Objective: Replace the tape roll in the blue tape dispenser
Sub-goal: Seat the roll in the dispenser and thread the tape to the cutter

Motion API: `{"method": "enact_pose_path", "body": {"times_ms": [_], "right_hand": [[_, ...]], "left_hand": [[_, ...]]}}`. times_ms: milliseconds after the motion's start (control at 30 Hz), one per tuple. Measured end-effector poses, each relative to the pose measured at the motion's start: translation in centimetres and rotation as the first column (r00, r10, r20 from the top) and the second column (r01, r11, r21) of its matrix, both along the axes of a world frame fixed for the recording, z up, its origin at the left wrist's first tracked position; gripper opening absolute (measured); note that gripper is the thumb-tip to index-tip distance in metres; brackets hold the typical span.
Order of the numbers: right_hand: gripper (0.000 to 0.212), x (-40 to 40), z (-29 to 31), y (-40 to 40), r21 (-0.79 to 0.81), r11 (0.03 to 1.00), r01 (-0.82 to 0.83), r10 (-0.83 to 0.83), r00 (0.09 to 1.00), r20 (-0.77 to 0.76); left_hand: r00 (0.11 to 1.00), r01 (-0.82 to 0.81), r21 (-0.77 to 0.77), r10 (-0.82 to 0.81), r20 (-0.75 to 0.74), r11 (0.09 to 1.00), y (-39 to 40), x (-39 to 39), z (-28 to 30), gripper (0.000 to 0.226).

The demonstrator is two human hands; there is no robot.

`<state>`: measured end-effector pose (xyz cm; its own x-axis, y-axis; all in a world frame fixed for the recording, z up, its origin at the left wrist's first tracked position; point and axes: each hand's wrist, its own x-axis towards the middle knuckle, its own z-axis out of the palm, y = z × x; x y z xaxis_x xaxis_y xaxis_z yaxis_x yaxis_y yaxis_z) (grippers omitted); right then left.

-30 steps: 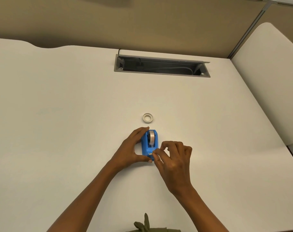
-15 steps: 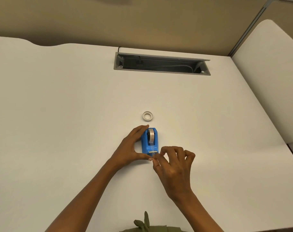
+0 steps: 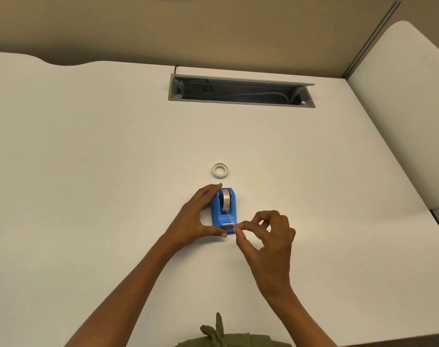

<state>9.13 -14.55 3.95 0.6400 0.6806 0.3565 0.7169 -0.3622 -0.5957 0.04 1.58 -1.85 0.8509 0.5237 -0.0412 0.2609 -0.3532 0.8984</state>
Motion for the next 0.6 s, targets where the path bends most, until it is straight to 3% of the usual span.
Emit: {"method": "enact_pose_path", "body": {"times_ms": [267, 600], "right_hand": [[0.016, -1.0, -1.4, -0.1, -0.131, 0.990, -0.053, 0.093, 0.944, 0.318], [0.019, -0.7, -2.8, 0.1, -0.155, 0.987, -0.048, 0.112, 0.893, 0.436]], "left_hand": [[1.000, 0.011, 0.000, -0.011, -0.001, 1.000, -0.1, 0.0, 0.1, 0.095], [1.000, 0.025, -0.018, -0.025, -0.019, 1.000, 0.0, -0.1, 0.3, 0.097]]}}
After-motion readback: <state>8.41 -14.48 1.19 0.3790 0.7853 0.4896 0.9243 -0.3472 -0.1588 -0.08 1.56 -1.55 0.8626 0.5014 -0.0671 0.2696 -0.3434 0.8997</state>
